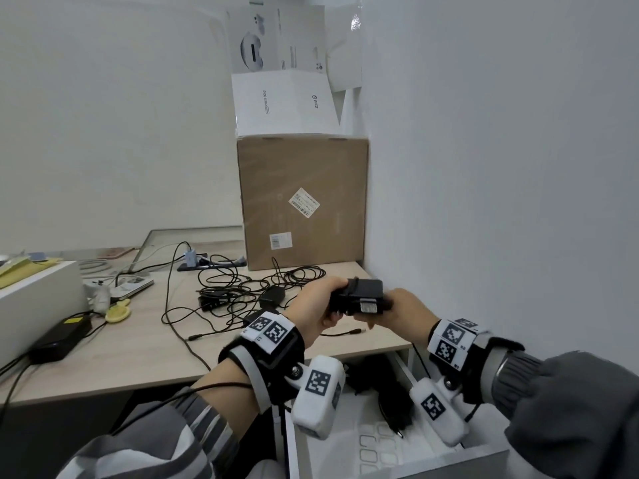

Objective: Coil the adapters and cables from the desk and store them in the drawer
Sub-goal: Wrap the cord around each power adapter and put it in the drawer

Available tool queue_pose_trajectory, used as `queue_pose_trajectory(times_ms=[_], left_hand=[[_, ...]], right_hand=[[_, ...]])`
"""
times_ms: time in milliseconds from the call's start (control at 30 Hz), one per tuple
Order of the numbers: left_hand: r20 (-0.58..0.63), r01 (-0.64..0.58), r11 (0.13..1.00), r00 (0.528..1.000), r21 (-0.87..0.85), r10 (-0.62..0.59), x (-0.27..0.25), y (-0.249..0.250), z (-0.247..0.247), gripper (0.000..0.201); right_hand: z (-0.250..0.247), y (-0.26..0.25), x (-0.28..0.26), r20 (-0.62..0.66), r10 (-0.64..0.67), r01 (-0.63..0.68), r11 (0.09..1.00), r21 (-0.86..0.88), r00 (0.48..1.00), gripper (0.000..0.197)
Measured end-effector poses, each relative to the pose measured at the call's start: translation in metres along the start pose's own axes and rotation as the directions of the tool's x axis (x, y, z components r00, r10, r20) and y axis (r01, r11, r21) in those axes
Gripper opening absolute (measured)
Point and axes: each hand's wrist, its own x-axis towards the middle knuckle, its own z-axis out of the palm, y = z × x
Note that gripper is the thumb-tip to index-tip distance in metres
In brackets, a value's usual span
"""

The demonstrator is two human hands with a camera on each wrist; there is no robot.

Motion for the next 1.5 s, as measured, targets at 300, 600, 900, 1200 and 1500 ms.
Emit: queue_pose_trajectory(times_ms=[300, 600, 900, 1200, 1500], left_hand=[[0.112, 0.016, 0.809, 0.989, 0.588, -0.101, -0.006, 0.003, -0.016, 0.012], [-0.230, 0.000, 0.889, 0.966, 0.457, 0.118, 0.008, -0.006, -0.002, 0.014], [-0.290, -0.095, 0.965, 0.942, 0.246, 0.167, 0.011, -0.004, -0.004, 0.008], [-0.340, -0.187, 0.982, 0.926, -0.034, 0.165, 0.020, -0.011, -0.003, 0.024], [-0.317, -0.230, 0.954, 0.935, -0.191, 0.161, 0.021, -0.009, 0.000, 0.025]], right_hand=[[-0.033, 0.013, 0.014, -0.073, 0.017, -0.019, 0.999, -0.030, 0.997, 0.015], [0.006, -0.019, 0.018, -0.245, -0.055, 0.059, 0.998, 0.009, 0.968, 0.012], [0.008, -0.029, 0.015, -0.228, -0.048, 0.084, 0.985, 0.150, 0.973, 0.010], [0.023, -0.027, 0.001, -0.201, -0.094, 0.133, 0.973, 0.190, 0.975, 0.029], [0.032, -0.020, -0.003, -0.243, -0.049, 0.114, 0.958, 0.263, 0.969, 0.008]])
